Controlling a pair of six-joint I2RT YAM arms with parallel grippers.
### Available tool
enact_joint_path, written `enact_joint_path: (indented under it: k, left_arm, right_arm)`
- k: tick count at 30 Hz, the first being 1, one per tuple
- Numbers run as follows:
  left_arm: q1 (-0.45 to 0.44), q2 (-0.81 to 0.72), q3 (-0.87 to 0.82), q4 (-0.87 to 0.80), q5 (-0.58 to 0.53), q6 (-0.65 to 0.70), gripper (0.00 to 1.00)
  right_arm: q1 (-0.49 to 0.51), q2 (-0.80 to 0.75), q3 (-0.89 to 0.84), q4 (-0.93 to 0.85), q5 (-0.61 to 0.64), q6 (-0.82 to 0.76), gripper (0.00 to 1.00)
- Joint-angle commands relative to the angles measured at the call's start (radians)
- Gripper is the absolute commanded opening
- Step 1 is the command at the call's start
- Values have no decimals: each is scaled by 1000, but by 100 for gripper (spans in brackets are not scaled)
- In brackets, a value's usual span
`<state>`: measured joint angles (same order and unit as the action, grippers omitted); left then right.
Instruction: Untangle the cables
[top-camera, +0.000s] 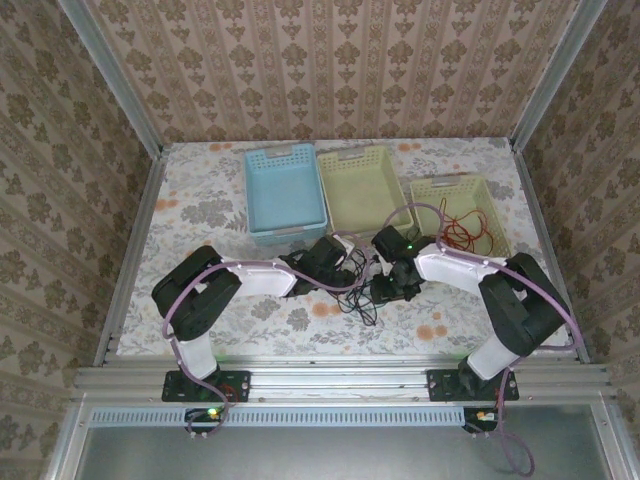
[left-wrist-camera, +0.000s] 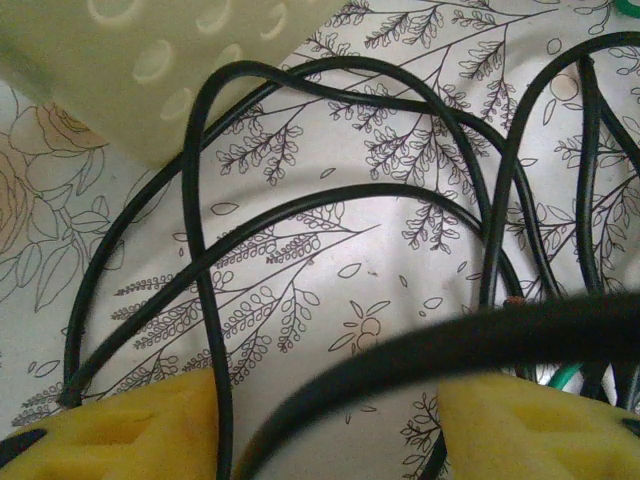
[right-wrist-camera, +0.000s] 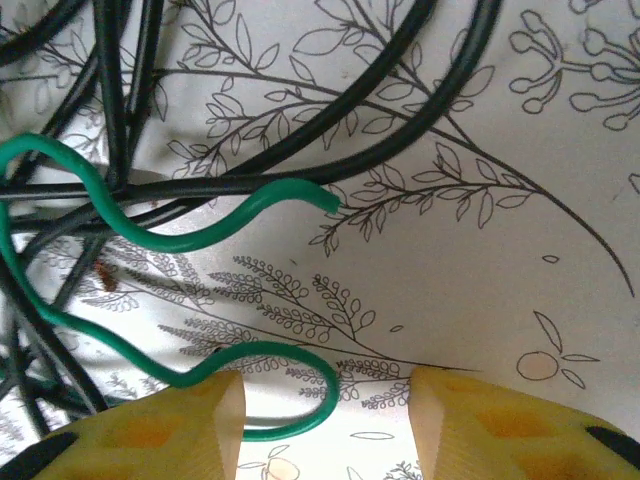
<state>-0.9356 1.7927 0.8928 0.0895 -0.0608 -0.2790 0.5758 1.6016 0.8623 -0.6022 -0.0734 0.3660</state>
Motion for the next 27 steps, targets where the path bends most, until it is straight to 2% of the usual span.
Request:
enact_joint_path:
  k: [1,4,6,9,12,15,18,27]
  left_arm:
    - [-6,20,-10,-37,-19,-4,58]
    - [-5,10,-22,-36,-55,-15,52]
    - [1,7,-31,-38,-71,-26,48]
    - [6,5,-40,-48,-104,-45,38]
    - [9,11,-38,-74,-139,-61,20]
    - [11,16,-38,-88,-157,-72,7]
    - [12,17,-40,-95,-173,-84,0]
    - [21,-8,-93,-96,-199,-129,0]
  right_arm:
    - [30,70,8,-78,74,20,46]
    - [30,86,17,-90,106,36,29]
    - [30,82,15,-91,124,48,15]
    - [27,66,17,-86,147,55,5]
    - [18,24,24,-70,178,51,0]
    - [-12,-34,26,-44,189,48,0]
    - [-50,-94,21,-19,220,51,0]
    - [-129,-266,-16,20,357,56,0]
